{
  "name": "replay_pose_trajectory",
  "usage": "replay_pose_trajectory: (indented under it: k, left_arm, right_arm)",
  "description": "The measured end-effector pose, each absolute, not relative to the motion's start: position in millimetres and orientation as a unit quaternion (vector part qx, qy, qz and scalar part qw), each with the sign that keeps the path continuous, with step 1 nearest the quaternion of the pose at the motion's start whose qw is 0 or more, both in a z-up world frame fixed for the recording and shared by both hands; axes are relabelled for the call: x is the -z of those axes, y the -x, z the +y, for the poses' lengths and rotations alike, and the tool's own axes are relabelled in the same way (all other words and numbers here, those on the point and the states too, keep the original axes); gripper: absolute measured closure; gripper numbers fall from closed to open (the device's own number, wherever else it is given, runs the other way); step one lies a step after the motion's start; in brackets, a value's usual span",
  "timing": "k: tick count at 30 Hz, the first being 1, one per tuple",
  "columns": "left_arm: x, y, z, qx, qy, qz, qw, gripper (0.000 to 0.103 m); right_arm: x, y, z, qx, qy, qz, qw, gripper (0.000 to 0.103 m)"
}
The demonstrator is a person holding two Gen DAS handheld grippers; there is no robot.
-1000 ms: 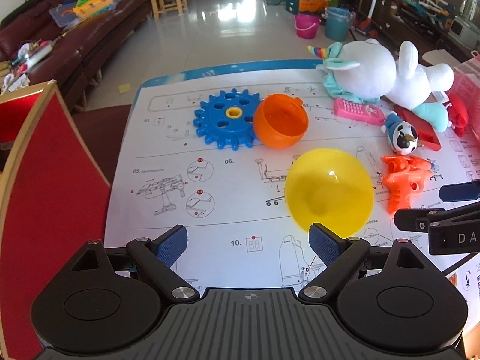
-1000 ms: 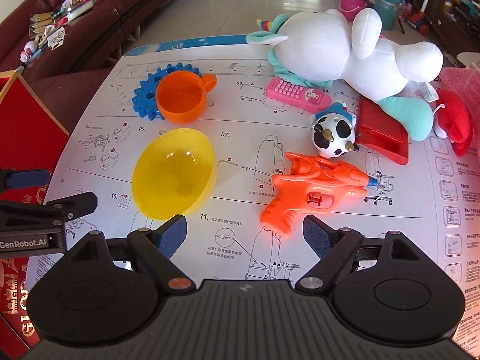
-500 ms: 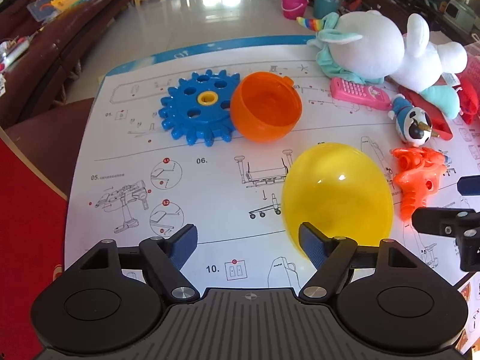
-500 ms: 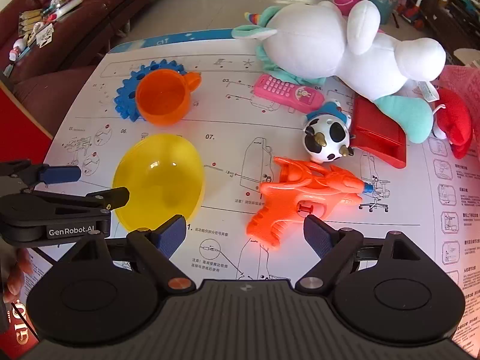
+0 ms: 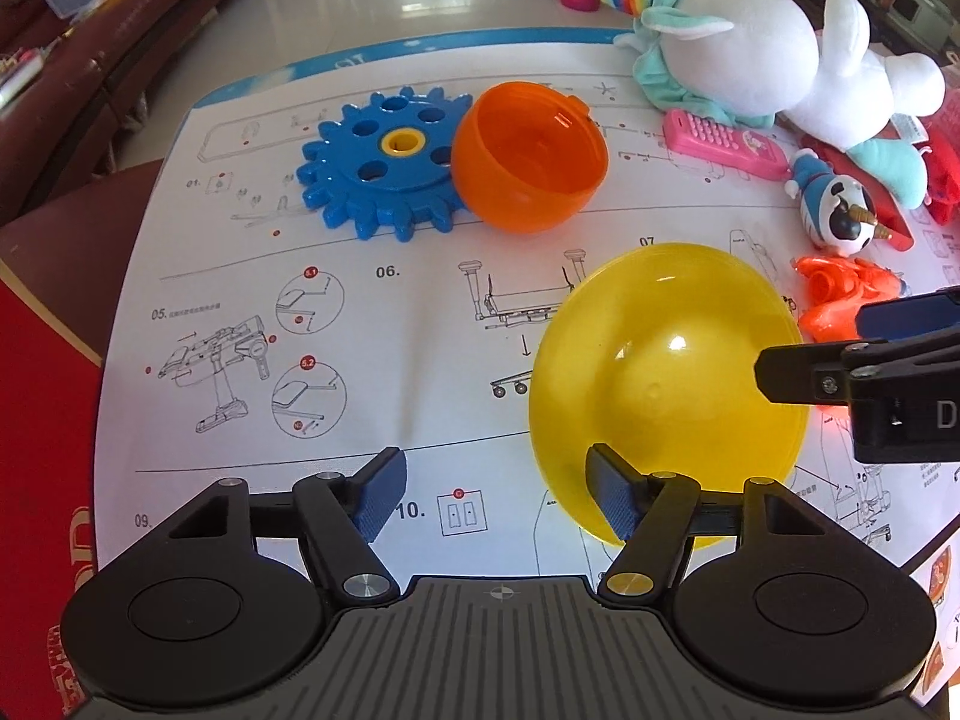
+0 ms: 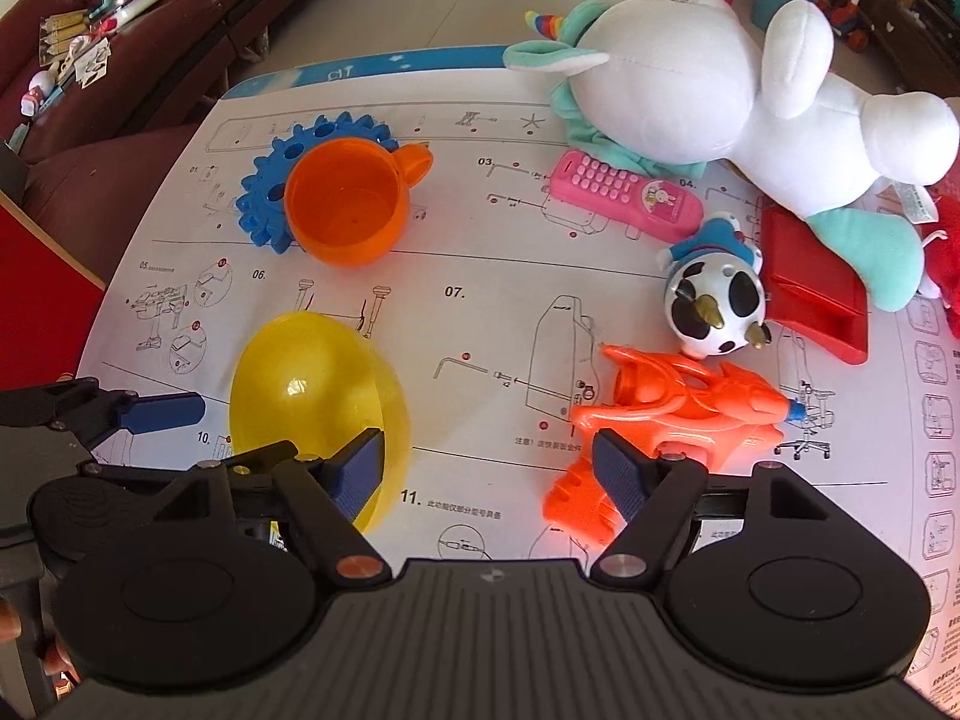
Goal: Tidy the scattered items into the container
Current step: 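Close both grippers on the rim of the yellow bowl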
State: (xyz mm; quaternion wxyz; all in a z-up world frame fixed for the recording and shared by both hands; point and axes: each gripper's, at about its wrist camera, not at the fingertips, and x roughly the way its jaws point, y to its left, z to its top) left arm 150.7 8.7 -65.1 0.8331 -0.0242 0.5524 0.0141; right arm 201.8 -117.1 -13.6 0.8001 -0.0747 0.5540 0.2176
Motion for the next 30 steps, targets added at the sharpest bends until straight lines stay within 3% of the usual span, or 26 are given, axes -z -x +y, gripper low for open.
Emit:
replay_pose_trajectory:
  k: [12,23,26,30]
  left_arm:
    - [69.1,-150.5,5.5,-0.003,0.027,0.551,0.834,0.026]
    - [70.4,-150.6,8.6,-0.003,0.030,0.546,0.837,0.021]
    - [70.5,-150.4,7.8,0.001,0.026,0.546,0.838,0.029]
    - [69.9,-151.0,5.6,0.002,0.021,0.545,0.838,0.030]
  right_arm:
    - [28.2,-203.6,-107.5,-0.213,0.075,0.549,0.805,0.045]
    - [31.1,-201.6,-111.1,-0.209,0.067,0.548,0.807,0.046]
    - [30.3,-200.6,-112.5,-0.211,0.060,0.546,0.808,0.046]
    - [30.6,-200.7,-111.0,-0.218,0.052,0.544,0.809,0.047]
